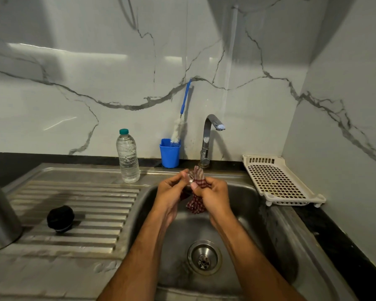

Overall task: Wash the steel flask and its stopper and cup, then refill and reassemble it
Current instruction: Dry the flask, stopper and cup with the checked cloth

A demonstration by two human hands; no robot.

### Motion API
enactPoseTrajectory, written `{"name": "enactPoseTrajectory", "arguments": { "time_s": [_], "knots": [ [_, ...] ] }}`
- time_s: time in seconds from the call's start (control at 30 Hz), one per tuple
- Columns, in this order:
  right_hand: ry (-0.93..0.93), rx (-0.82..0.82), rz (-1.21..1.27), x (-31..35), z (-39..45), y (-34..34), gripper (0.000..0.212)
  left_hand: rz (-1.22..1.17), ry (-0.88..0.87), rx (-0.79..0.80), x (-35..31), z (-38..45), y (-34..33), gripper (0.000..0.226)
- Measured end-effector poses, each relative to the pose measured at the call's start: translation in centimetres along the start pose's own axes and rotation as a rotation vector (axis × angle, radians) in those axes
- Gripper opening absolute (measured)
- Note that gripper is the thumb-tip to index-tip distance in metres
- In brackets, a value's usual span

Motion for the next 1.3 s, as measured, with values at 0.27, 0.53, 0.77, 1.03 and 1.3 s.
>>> {"name": "enactPoseTrajectory", "arguments": {
  "time_s": [0.27,0.53,0.77,1.03,1.3],
  "knots": [
    [0.378,0.087,-0.547,-1.5,-0.5,-1.7,0.004,0.122,0.298,0.013,-0.1,0.4,0.3,0.074],
    [-0.363,0.068,0.522,-0.2,-1.1,-1.5,0.021,0.769,-0.567,-0.182,-1.2,0.3,0.7,0.047],
    [0.150,0.116,-0.096,1.7,-1.3,0.1,0.009,0.196,0.033,0.037,0.1,2.3,-0.4,0.048],
    [-0.358,0.105,0.498,-0.7,-0.7,-0.5,0.032,1.013,-0.675,-0.279,-1.3,0.0,0.0,0.054],
    [0.169,0.122,-0.129,1.1,-1.1,-0.1,0.015,0.310,0.068,-0.047,-0.2,1.3,-1.0,0.040]
  ]
}}
Point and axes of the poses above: each hand's wrist, its own z-axis towards the middle knuckle, its own y-axis out of the back of the hand, x = y × z, the point moved 3 cm from there along z, towards the middle knuckle, and after that the axes turned 1 degree about x, right-handed, at the moved point
